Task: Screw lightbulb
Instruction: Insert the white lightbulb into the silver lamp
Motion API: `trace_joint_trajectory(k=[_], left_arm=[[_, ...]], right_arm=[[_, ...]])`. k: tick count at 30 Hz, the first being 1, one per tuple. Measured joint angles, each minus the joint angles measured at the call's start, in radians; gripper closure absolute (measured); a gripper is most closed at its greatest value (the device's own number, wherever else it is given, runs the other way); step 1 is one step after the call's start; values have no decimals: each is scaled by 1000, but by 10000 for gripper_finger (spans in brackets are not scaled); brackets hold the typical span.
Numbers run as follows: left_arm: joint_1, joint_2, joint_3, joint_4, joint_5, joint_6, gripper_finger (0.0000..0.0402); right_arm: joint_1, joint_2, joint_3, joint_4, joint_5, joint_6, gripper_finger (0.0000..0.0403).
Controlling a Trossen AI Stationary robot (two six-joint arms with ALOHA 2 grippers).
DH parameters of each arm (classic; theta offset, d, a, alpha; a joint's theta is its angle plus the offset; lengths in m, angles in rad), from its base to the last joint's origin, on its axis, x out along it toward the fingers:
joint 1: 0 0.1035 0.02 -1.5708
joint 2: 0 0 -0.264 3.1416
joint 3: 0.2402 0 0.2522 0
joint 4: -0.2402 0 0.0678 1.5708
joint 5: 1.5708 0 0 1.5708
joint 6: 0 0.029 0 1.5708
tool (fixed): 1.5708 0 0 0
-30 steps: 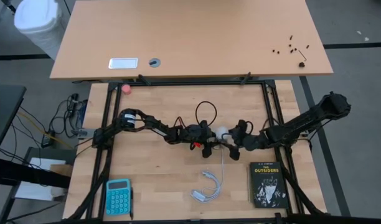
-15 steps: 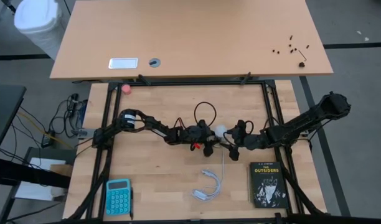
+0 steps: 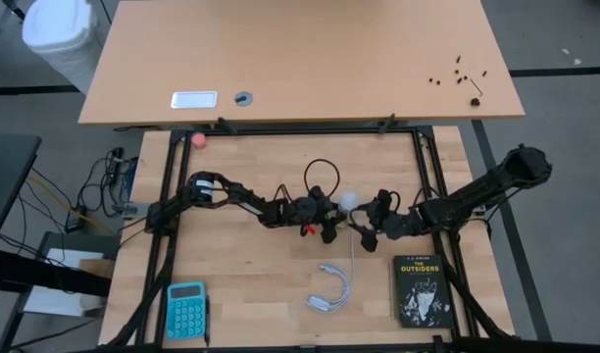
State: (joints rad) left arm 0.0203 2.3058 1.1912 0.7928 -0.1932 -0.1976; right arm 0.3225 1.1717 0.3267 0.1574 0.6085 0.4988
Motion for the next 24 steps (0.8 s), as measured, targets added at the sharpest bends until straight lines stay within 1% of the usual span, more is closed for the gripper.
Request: trace_joint_trajectory(k=[3,7,9,17,21,24], left_arm=[[0,0,0,1,20,6,198],[1,0,0,1,31,7,198],[1,0,0,2,32,9,198],[0,0,0,7,63,15,198],[-1,0,0,5,68,29,198],[0,0,0,4,82,32,198]], right_arm=[[-27,0,0,25,-8,-45,95],[-82,0,0,99,-72,-116,95],[-100,0,0,126,-87,-141,95],[-154,25,0,141,-121,-198,95],[-188,70,-1,200,-205,-265,95],[-207,80,-33,280,-249,-321,95]])
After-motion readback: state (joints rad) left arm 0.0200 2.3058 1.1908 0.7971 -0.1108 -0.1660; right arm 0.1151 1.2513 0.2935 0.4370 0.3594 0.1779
